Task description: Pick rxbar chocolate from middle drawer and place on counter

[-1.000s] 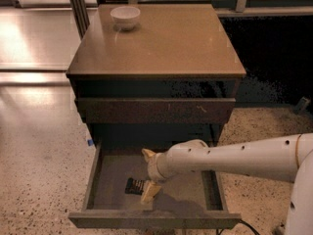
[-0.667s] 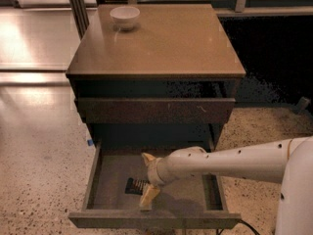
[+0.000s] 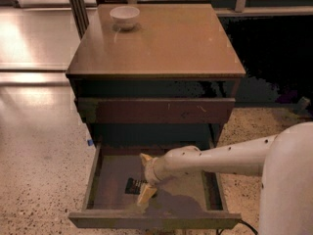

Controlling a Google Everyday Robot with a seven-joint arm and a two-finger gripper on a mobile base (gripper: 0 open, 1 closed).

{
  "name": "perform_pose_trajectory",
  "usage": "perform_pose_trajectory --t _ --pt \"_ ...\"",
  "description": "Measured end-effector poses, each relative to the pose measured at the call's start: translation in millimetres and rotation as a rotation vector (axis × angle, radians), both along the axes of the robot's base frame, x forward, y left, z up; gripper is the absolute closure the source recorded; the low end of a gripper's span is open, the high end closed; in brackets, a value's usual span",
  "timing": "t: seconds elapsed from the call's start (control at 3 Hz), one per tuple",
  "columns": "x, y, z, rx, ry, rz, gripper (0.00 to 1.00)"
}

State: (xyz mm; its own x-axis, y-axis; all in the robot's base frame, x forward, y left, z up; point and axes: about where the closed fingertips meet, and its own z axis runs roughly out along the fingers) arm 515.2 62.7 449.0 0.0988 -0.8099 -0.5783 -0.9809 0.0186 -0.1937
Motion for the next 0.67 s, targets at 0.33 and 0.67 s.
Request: perform_pose_trajectory --t 0.33,0.67 --pt "11.0 10.0 -15.3 0.014 0.04 0.025 0.0" --pt "8.6 20.1 -36.5 0.017 0.077 0.048 0.0"
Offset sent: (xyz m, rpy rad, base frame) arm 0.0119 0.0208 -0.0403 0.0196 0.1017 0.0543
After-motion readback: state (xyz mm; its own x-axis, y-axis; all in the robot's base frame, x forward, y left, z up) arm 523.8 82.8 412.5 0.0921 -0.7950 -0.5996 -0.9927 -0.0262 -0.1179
